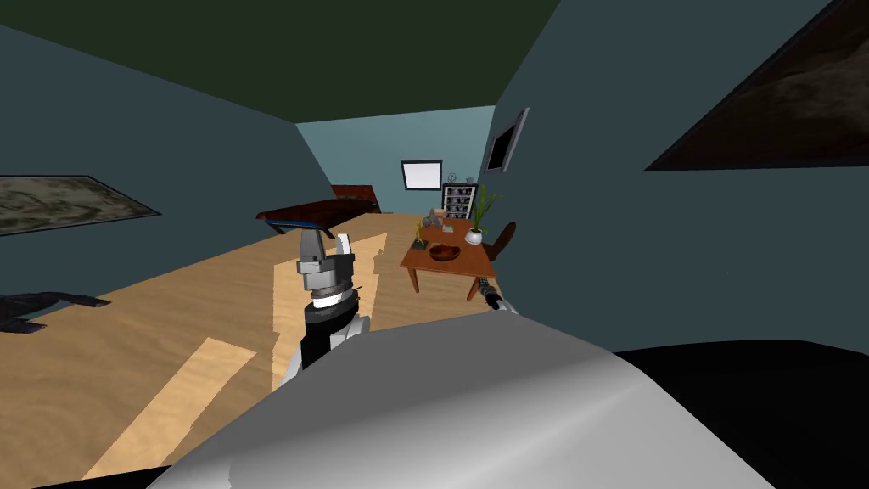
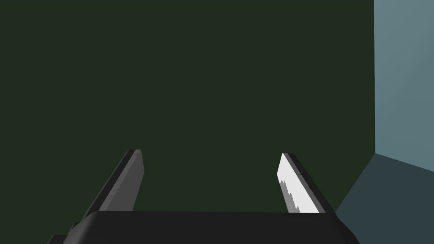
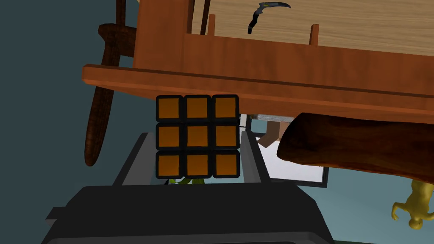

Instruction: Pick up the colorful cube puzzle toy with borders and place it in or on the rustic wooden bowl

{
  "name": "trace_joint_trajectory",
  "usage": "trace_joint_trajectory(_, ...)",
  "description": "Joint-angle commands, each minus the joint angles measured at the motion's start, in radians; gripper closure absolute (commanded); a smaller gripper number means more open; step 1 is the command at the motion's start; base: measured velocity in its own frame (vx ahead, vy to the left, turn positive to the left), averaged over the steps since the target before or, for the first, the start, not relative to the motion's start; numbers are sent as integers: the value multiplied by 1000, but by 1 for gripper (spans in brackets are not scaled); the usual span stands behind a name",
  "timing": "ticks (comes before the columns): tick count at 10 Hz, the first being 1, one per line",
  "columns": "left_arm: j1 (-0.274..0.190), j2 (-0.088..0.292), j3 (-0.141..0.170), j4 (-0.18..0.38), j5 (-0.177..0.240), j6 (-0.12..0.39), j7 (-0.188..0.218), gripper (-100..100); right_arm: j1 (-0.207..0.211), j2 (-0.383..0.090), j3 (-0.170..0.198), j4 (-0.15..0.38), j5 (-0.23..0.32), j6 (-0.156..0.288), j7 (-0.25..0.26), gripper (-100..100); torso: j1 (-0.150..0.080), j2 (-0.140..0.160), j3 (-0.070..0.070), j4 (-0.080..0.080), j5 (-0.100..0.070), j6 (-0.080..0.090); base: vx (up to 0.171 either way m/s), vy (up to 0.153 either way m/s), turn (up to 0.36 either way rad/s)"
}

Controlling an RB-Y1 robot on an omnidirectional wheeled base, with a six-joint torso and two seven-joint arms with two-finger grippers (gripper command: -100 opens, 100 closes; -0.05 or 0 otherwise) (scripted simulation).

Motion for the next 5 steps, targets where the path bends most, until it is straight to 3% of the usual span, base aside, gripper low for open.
trace_joint_trajectory(1, 0, 0, 0, 0, 0, 0, 0, 0, 5, -16, 7, -6, -12, -33, 22, 100, 0, 0, 0, 0, 0, 0, -124, 304, -264)
trace_joint_trajectory(5, 0, 0, 0, 0, 0, 0, 0, 0, 6, -47, 24, -22, -48, -118, 94, 100, -4, -5, -2, 0, 0, -2, -65, 226, -206)
